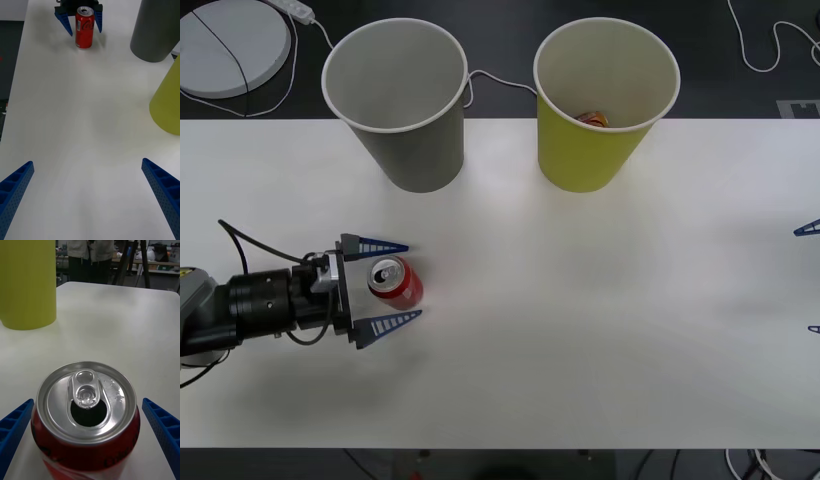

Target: Put the can into the green bin and the plastic bottle into the gray bin

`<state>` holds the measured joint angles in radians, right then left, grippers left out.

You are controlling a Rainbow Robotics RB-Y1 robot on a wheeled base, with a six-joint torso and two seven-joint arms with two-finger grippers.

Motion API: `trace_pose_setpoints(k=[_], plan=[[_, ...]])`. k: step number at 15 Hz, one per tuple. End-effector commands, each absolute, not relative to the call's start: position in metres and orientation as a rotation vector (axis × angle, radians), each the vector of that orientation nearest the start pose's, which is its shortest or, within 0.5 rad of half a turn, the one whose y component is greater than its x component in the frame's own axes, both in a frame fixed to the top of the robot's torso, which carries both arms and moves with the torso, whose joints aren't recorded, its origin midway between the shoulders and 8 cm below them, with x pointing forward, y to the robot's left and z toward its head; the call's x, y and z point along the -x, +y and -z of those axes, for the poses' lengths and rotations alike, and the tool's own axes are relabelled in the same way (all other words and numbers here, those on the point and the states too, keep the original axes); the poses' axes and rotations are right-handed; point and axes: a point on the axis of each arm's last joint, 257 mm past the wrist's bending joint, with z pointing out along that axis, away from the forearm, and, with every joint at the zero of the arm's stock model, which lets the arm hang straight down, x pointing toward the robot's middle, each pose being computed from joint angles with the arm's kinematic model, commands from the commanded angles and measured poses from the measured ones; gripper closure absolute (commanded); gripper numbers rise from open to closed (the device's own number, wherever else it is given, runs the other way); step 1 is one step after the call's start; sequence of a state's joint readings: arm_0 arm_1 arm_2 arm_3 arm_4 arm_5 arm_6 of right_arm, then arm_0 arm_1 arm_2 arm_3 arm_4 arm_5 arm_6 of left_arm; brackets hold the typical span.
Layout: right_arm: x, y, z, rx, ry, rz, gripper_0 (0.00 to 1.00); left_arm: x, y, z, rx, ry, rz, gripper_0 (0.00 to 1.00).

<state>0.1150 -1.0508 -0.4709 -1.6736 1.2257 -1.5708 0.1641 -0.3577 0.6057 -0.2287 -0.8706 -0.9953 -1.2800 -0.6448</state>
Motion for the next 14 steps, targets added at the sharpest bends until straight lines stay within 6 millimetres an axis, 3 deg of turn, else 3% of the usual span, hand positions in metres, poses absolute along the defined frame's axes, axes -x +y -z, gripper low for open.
trace_pose_setpoints(k=[1,3,4,5,6,14], plan=[[-0.3333,-0.3579,0.1308,1.698,1.471,-0.261,0.00,-0.4416,0.1729,0.2908,-1.293,1.308,0.616,0.00],[-0.3333,-0.3579,0.1308,1.698,1.471,-0.261,0.00,-0.4414,0.1721,0.2911,-1.293,1.309,0.618,0.00],[-0.3333,-0.3579,0.1308,1.698,1.471,-0.261,0.00,-0.4409,0.1705,0.2911,-1.292,1.307,0.622,0.53],[-0.3333,-0.3579,0.1308,1.698,1.471,-0.261,0.00,-0.4414,0.1702,0.2904,-1.293,1.305,0.622,0.80],[-0.3333,-0.3579,0.1308,1.698,1.471,-0.261,0.00,-0.4411,0.1707,0.2915,-1.293,1.308,0.621,0.99],[-0.3333,-0.3579,0.1308,1.698,1.471,-0.261,0.00,-0.4428,0.1712,0.2888,-1.295,1.306,0.620,1.00]])
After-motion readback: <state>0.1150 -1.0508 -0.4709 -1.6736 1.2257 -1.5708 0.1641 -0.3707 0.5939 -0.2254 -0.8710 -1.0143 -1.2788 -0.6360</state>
